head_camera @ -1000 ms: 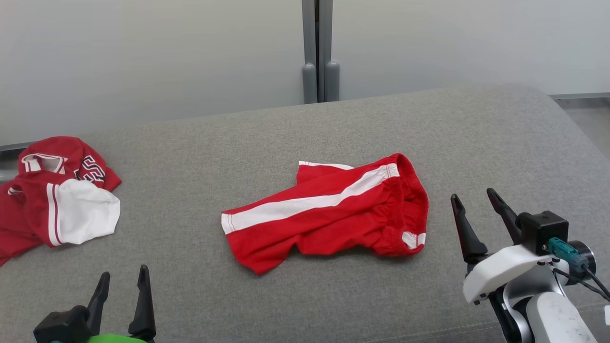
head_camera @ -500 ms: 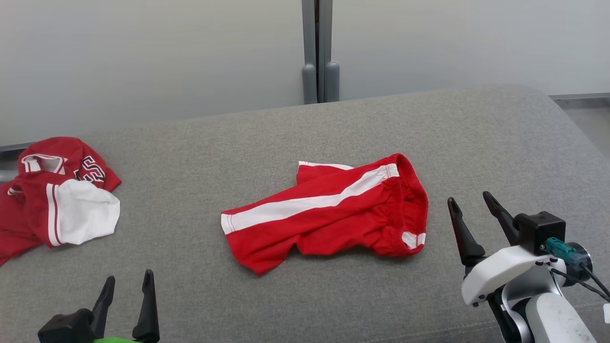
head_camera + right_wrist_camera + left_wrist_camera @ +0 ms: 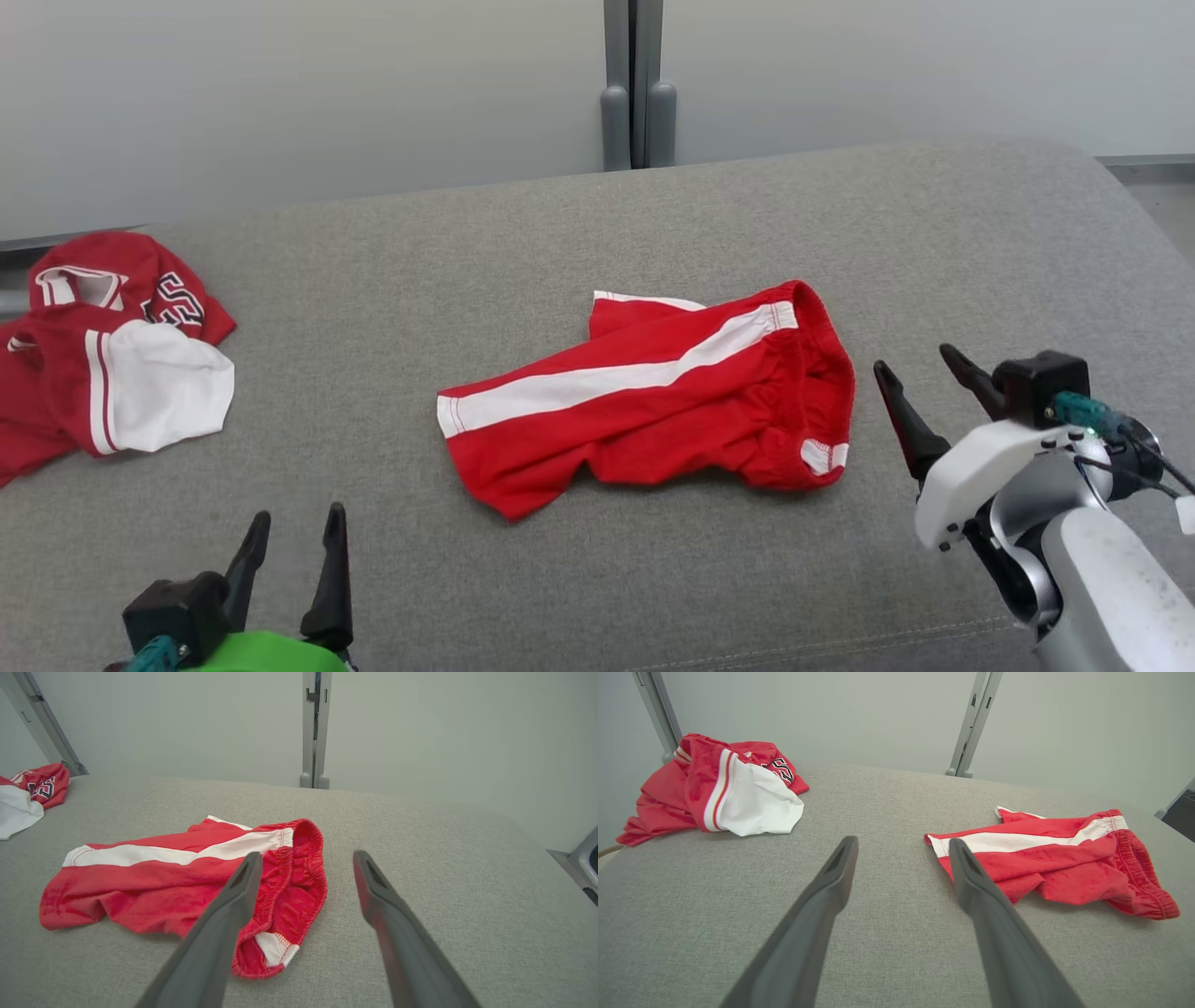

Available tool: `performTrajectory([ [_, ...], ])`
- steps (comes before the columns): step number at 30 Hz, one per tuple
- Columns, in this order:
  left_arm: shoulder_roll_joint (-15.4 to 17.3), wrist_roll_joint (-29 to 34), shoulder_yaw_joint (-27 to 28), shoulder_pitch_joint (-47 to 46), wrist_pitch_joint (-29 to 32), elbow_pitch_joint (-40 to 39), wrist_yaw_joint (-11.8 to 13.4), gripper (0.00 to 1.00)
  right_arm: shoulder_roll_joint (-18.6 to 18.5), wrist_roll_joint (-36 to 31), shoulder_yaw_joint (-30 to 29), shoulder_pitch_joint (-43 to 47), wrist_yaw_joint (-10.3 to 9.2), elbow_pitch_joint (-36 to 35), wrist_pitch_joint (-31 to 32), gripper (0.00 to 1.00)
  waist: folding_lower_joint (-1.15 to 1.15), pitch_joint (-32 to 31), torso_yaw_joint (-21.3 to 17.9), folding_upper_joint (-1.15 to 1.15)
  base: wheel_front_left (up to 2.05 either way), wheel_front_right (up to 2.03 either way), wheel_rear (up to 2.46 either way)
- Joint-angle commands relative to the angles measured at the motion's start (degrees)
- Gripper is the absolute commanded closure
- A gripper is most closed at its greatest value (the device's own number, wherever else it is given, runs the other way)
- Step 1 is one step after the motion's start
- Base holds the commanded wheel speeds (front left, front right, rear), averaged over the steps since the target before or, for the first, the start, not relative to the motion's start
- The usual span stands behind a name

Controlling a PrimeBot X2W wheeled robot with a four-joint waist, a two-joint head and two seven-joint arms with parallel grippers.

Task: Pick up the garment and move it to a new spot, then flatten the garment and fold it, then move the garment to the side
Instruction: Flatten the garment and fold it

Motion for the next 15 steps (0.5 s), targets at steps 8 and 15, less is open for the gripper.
performTrajectory([
  [8, -3.00, 2.58, -3.95, -7.46, 1.68, 0.88, -2.03, 0.00, -4.15, 7.14, 5.23, -11.34, 0.00, 9.25, 4.64, 0.00, 0.00, 5.71, 4.22, 0.00, 0.00, 0.00, 0.00],
  [15, -5.48, 3.95, -6.49, -12.86, 2.06, 2.89, -4.15, 0.00, -5.31, 12.60, 9.95, -20.45, 0.00, 19.14, 7.06, 0.00, 0.00, 9.24, 7.44, 0.00, 0.00, 0.00, 0.00],
])
